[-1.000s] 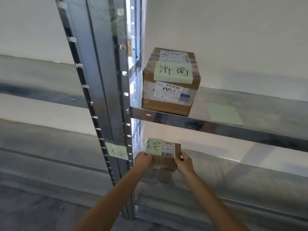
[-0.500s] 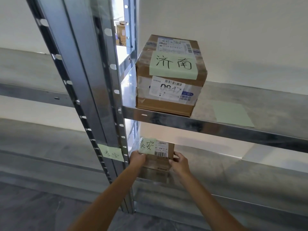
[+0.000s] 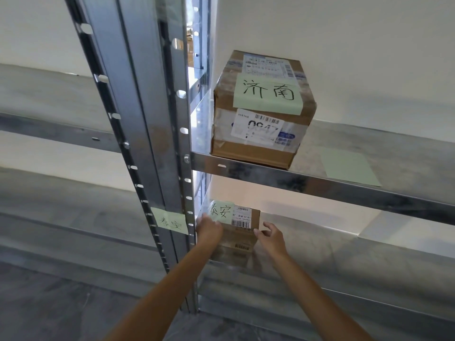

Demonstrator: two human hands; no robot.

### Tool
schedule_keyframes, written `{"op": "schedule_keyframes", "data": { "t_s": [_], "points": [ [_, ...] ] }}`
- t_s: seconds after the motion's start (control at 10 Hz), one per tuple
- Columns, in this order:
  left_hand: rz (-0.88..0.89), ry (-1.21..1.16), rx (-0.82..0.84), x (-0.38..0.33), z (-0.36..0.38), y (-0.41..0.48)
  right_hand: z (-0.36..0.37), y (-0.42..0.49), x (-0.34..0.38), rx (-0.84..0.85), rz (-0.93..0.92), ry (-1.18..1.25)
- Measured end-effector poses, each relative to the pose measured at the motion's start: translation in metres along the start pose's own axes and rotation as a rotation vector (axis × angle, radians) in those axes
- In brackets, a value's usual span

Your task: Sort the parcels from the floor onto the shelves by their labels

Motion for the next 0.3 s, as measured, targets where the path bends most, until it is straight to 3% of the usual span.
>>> {"op": "schedule_keyframes", "data": {
  "t_s": [0.3],
  "points": [
    [0.293, 0.061, -0.006, -0.012, -0.002, -0.04, -0.026, -0.034, 0.023, -0.17, -0.138, 0.006]
  ]
}}
Point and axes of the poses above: each hand's wrist, its own y-axis towards the middle knuckle, its own z-axis out of the palm, x = y × z, the point moved 1 cm from there along y, towards the middle knuckle, and after that the axes turned 7 degrees about -x, right-handed, at the moved point
